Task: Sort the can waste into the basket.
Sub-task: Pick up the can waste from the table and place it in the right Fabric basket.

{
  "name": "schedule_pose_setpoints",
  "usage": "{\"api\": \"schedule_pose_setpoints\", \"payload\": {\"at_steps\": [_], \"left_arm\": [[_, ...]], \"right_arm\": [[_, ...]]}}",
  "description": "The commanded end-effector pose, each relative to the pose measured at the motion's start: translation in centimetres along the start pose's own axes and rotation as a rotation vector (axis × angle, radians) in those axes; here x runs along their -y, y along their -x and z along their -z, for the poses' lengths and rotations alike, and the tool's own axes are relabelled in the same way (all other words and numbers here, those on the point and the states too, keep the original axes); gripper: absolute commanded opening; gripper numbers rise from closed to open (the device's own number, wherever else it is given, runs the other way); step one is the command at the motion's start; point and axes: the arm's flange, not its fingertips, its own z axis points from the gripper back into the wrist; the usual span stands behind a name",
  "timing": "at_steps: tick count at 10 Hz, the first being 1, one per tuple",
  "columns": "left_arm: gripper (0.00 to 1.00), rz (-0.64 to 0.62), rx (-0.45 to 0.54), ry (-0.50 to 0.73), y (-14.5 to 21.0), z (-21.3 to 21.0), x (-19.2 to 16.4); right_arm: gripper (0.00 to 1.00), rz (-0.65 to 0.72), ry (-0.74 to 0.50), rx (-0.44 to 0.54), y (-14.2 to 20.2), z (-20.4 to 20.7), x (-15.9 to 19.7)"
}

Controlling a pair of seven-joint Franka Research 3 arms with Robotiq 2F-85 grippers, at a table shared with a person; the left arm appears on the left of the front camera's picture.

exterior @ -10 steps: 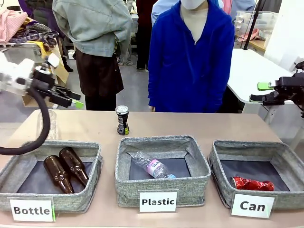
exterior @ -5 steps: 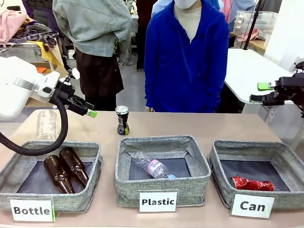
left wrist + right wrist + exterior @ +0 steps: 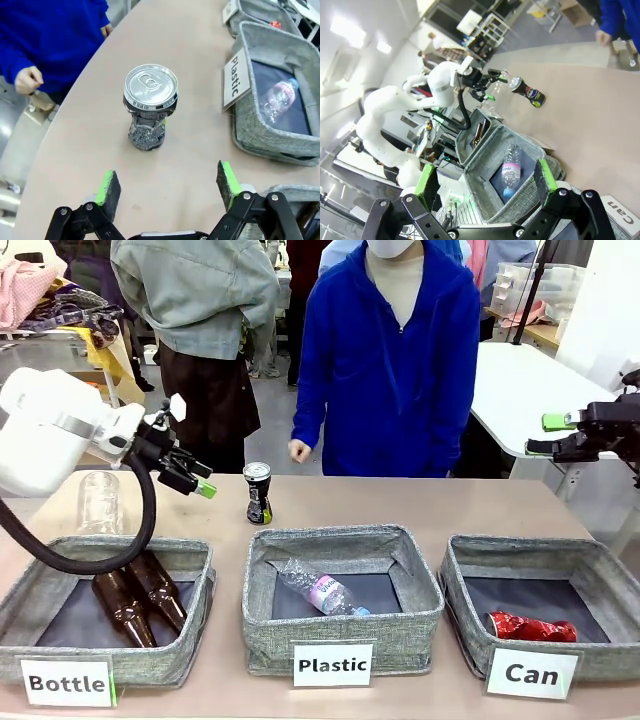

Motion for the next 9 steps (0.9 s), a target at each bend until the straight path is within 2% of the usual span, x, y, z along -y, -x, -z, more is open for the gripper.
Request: {"api": "schedule_pose_setpoints", "payload": {"at_steps": [1, 3, 4, 5, 6, 7, 8, 9], "left_arm": [[1.00, 0.073, 0.025, -0.032, -0.3, 1.3, -0.8], [1.00, 0.128, 0.001, -0.031, 0.0, 3.9, -2.0], [1.00, 0.117, -0.004, 0.015, 0.1, 2.9, -2.1], [1.00, 0.066, 0.083, 0.056, -0.3, -3.2, -1.4], [1.00, 0.059, 0.105, 0.116, -0.3, -9.8, 1.1], [1.00, 0.003, 0.049, 0.175, 0.3, -15.7, 4.3], [1.00, -0.035, 0.015, 0.170, 1.0, -20.8, 7.6], [1.00, -0.002, 0.038, 0.260, 1.5, -25.2, 11.3]], "right_arm": [[1.00, -0.025, 0.013, 0.004, 0.1, 0.0, -0.2], [1.00, -0.025, 0.013, 0.004, 0.1, 0.0, -0.2], [1.00, -0.025, 0.013, 0.004, 0.1, 0.0, -0.2], [1.00, -0.025, 0.013, 0.004, 0.1, 0.0, -0.2], [1.00, -0.025, 0.013, 0.004, 0.1, 0.0, -0.2], [1.00, -0.025, 0.013, 0.004, 0.1, 0.0, -0.2], [1.00, -0.025, 0.013, 0.004, 0.1, 0.0, -0.2], [1.00, -0.025, 0.013, 0.004, 0.1, 0.0, -0.2]]}}
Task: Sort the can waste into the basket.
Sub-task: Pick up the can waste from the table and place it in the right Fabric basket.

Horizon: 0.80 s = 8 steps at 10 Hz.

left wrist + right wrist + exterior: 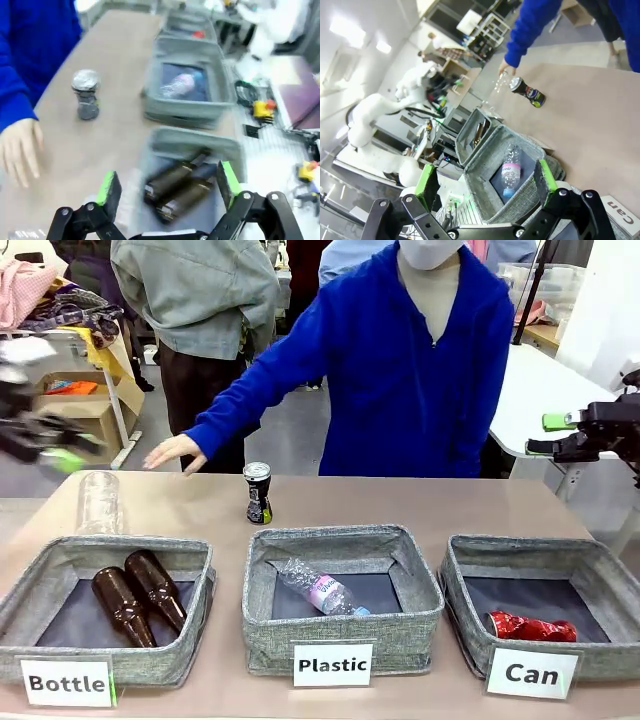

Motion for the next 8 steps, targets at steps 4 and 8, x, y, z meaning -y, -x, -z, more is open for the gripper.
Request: {"api": "schedule_pose_setpoints", "payload": {"at_steps": [4, 8], "left_arm": [[1.00, -0.020, 0.267, -0.088, 4.1, -12.1, 8.9], [1.00, -0.029, 0.377, -0.123, 7.6, -12.8, 9.5]], "right_arm": [[1.00, -0.025, 0.013, 0.003, 0.1, 0.0, -0.2], [1.00, -0.025, 0.013, 0.003, 0.1, 0.0, -0.2]]}}
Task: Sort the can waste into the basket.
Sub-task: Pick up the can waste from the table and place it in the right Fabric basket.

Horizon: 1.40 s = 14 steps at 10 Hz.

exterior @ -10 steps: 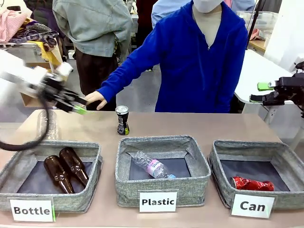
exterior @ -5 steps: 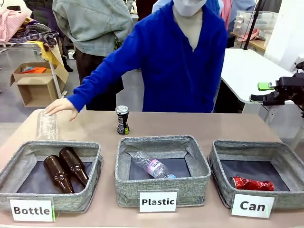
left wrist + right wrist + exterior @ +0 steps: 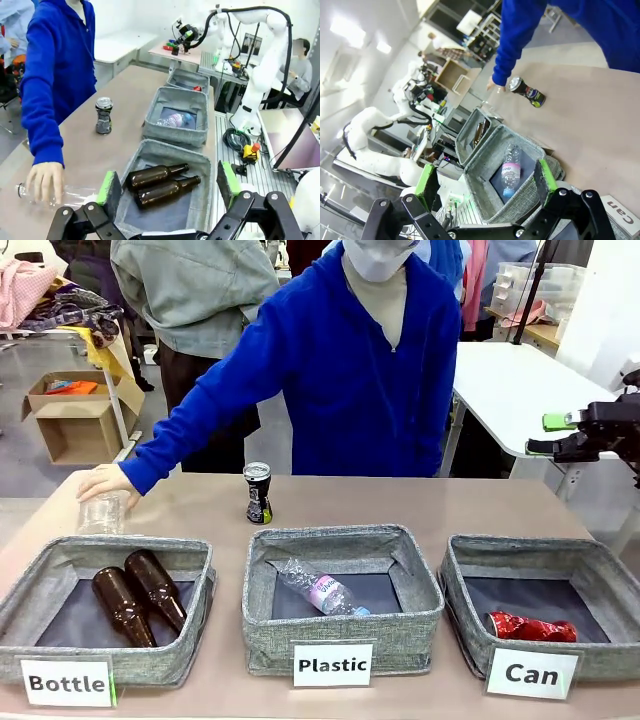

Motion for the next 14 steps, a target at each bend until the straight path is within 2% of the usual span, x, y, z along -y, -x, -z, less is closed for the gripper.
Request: {"api": "schedule_pose_setpoints", "payload": {"at_steps": [1, 4, 5, 6, 8, 9, 12, 14], "left_arm": [[1.00, 0.021, 0.002, 0.021, -0.4, 1.8, -0.5], [1.00, -0.023, -0.067, 0.056, -1.5, 5.6, -5.6], [1.00, -0.055, -0.140, 0.053, -1.7, 7.9, -7.8], [1.00, -0.058, -0.154, 0.075, -1.9, 8.2, -8.5], [1.00, -0.068, -0.115, 0.055, -1.7, 7.7, -9.0], [1.00, -0.049, -0.129, 0.038, -1.6, 9.1, -9.3], [1.00, -0.015, -0.241, 0.070, -1.0, 16.8, -12.1], [1.00, 0.022, -0.326, 0.065, -0.1, 23.9, -15.4]], "right_arm": [[1.00, -0.025, 0.013, 0.003, 0.1, 0.0, -0.2], [1.00, -0.025, 0.013, 0.003, 0.1, 0.0, -0.2], [1.00, -0.025, 0.013, 0.003, 0.1, 0.0, -0.2], [1.00, -0.025, 0.013, 0.003, 0.1, 0.0, -0.2], [1.00, -0.025, 0.013, 0.003, 0.1, 0.0, -0.2], [1.00, -0.025, 0.013, 0.003, 0.1, 0.0, -0.2], [1.00, -0.025, 0.013, 0.003, 0.1, 0.0, -0.2], [1.00, -0.025, 0.013, 0.003, 0.1, 0.0, -0.2]]}}
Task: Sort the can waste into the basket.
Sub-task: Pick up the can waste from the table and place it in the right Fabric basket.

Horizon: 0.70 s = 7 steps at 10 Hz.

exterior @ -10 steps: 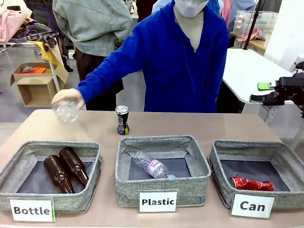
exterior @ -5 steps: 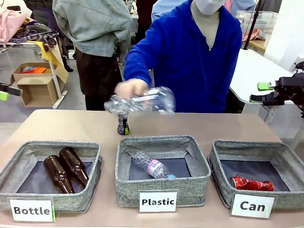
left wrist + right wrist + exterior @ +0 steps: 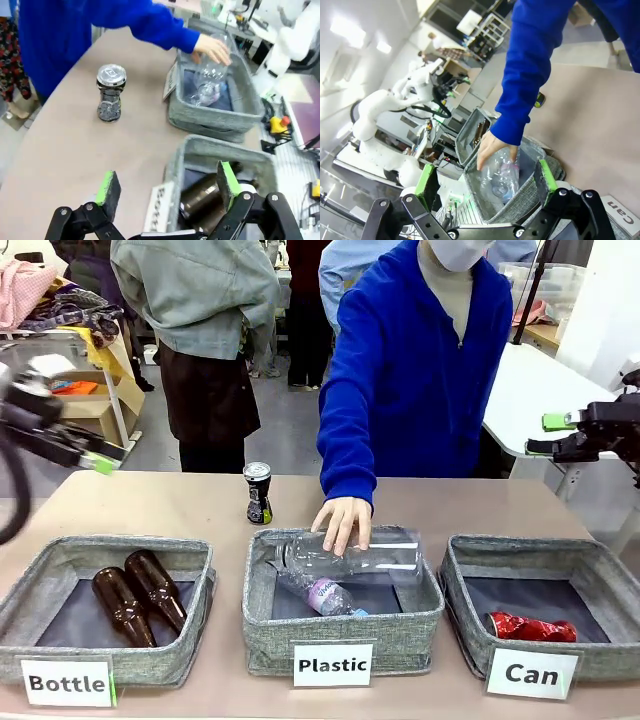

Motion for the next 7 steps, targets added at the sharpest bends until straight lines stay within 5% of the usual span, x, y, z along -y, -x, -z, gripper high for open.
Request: {"api": "schedule_pose_setpoints", "payload": {"at_steps": [1, 3, 7], "left_arm": [[1.00, 0.050, -0.053, -0.003, -1.1, 5.0, -3.4], [1.00, 0.053, -0.134, 0.061, -1.2, 10.3, -6.4], [1.00, 0.240, -0.169, -0.058, -1.1, 18.6, -10.4]], "right_arm": [[1.00, -0.024, 0.013, 0.004, 0.1, 0.0, -0.1], [1.00, -0.024, 0.013, 0.004, 0.1, 0.0, -0.1], [1.00, -0.024, 0.013, 0.004, 0.1, 0.0, -0.1]]}}
